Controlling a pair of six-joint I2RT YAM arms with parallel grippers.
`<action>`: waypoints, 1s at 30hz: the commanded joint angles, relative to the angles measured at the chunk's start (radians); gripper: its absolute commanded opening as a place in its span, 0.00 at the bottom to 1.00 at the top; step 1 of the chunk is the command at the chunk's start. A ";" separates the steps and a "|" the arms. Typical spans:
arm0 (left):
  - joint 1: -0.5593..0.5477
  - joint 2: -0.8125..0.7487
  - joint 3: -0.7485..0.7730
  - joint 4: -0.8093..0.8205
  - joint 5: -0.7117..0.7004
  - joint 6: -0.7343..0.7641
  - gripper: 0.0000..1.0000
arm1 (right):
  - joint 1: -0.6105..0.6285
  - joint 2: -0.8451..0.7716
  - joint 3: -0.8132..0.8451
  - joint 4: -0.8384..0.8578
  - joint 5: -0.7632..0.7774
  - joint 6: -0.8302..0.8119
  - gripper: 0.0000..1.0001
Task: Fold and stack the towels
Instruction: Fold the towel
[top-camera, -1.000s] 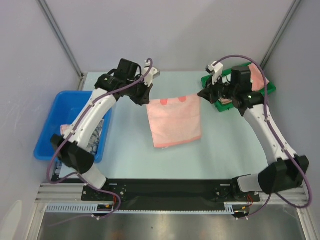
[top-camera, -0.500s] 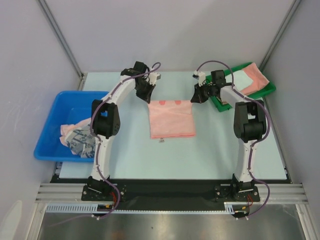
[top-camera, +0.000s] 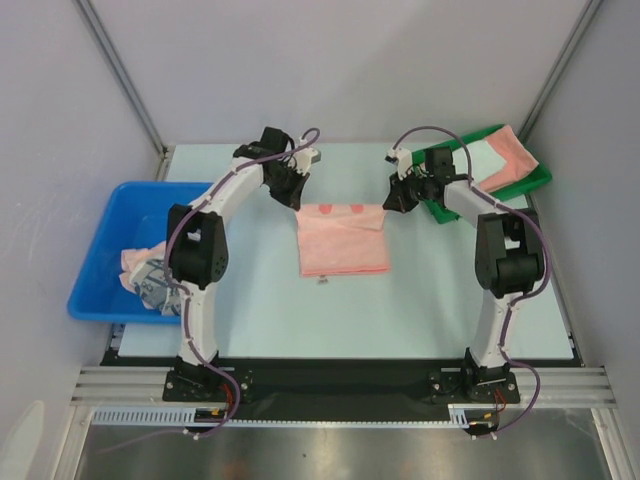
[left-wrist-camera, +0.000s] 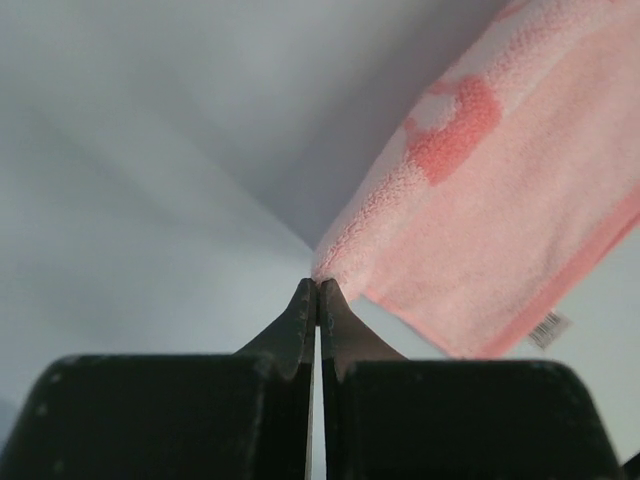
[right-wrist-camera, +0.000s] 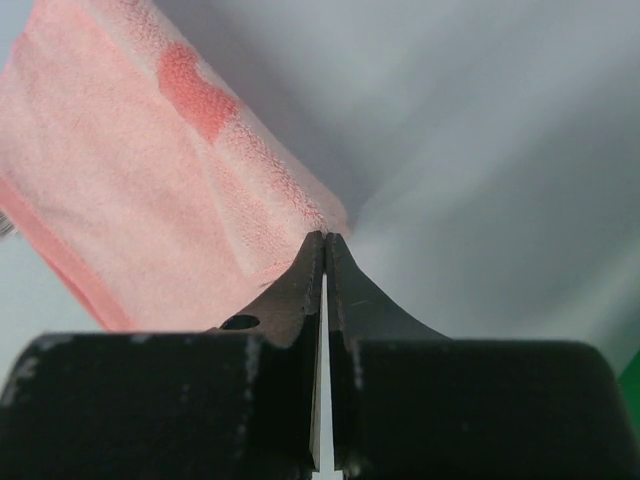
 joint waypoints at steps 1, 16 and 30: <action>-0.016 -0.153 -0.104 0.053 0.023 0.029 0.00 | 0.009 -0.134 -0.065 0.031 0.045 -0.020 0.00; -0.111 -0.347 -0.462 0.154 -0.018 -0.019 0.00 | 0.066 -0.359 -0.376 0.072 0.266 0.118 0.00; -0.146 -0.448 -0.628 0.198 0.005 -0.065 0.01 | 0.107 -0.476 -0.462 0.040 0.307 0.219 0.00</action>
